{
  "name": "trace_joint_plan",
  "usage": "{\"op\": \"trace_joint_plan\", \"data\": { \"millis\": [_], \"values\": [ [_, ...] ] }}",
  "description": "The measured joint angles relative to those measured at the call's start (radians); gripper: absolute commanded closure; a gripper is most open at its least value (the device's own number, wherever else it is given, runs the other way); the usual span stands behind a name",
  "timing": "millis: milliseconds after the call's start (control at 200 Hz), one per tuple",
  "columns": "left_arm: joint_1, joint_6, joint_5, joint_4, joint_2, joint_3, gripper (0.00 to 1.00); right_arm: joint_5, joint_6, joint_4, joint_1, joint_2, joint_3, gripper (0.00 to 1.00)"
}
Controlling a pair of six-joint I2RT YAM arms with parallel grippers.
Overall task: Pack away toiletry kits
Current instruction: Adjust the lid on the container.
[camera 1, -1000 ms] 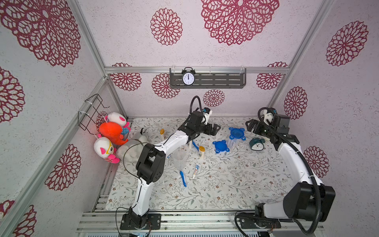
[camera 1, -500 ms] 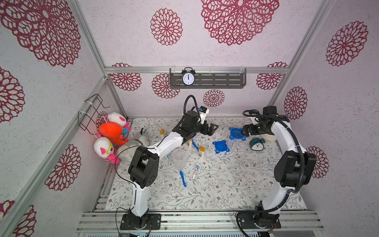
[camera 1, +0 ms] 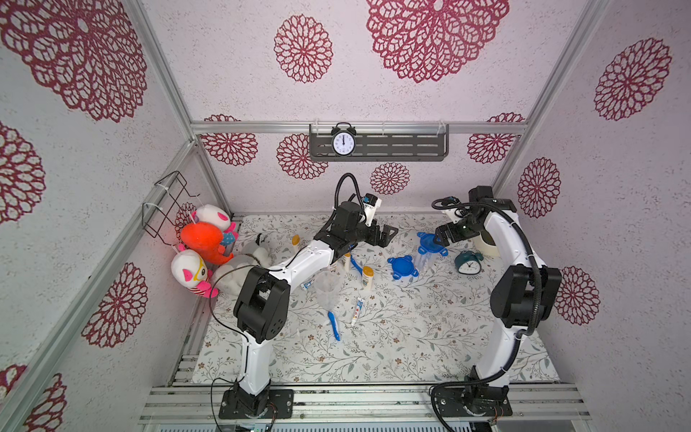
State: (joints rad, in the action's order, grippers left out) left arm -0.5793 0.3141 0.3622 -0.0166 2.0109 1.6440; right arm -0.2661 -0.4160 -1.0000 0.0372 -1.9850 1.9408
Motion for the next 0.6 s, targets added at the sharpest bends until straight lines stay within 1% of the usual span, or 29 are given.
{"op": "trace_joint_plan", "data": {
  "millis": [250,595],
  "values": [
    [0.000,0.000,0.004,0.001,0.000,0.000,0.01,-0.089,0.000,-0.009,0.013,-0.056,0.050,0.01],
    [0.000,0.000,0.008,0.002,0.000,0.000,0.01,-0.130,0.010,-0.014,0.031,-0.105,0.086,0.01]
  ]
}}
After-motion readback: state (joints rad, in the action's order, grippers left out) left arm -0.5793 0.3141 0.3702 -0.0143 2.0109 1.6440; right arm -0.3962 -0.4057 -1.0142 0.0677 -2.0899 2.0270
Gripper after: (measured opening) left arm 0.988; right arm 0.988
